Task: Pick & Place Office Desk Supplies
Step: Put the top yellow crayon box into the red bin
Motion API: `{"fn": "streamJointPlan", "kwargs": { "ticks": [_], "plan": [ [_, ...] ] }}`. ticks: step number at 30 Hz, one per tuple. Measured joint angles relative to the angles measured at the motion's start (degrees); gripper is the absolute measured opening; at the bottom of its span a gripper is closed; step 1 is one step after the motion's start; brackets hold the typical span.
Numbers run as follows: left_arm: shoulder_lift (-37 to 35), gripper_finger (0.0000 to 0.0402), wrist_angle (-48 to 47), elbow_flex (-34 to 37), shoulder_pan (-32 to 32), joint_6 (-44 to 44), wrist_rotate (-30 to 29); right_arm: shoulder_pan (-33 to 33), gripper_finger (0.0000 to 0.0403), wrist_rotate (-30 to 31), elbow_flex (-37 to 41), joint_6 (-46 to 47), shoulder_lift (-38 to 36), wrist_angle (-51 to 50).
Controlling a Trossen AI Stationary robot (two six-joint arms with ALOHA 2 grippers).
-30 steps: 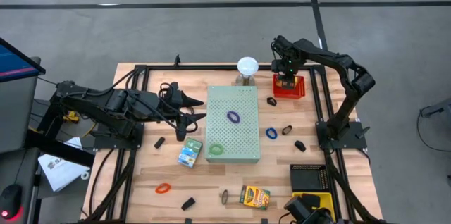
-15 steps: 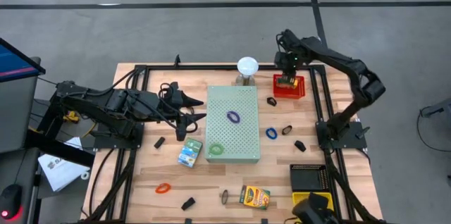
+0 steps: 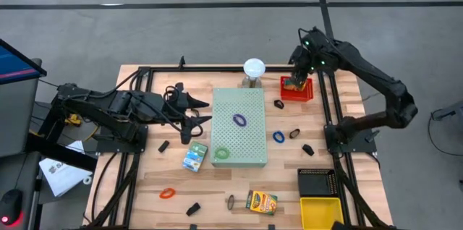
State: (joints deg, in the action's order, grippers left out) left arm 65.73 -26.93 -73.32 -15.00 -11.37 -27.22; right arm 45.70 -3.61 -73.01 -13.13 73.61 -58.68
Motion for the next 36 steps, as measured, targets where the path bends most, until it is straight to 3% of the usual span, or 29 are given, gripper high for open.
{"fn": "streamJointPlan", "kwargs": {
  "ticks": [4,16,25,36],
  "plan": [
    [0.00,0.0195,-1.98,0.00,-0.02,-0.04,0.71,-4.98,0.0156,-2.47,0.00,5.60,-2.57,-2.81],
    [0.00,0.0195,-17.24,0.00,-2.13,-6.97,6.72,-25.56,0.0156,-2.33,0.00,25.76,-10.28,-13.86],
    [0.00,0.0195,-20.99,0.00,-7.13,-11.84,8.56,-46.45,0.0156,7.95,0.00,49.82,-16.14,-15.91],
    [2.18,0.0195,-19.30,-0.02,-13.19,-24.85,5.56,-73.83,0.0173,14.32,0.07,65.07,-14.22,-17.36]
  ]
}}
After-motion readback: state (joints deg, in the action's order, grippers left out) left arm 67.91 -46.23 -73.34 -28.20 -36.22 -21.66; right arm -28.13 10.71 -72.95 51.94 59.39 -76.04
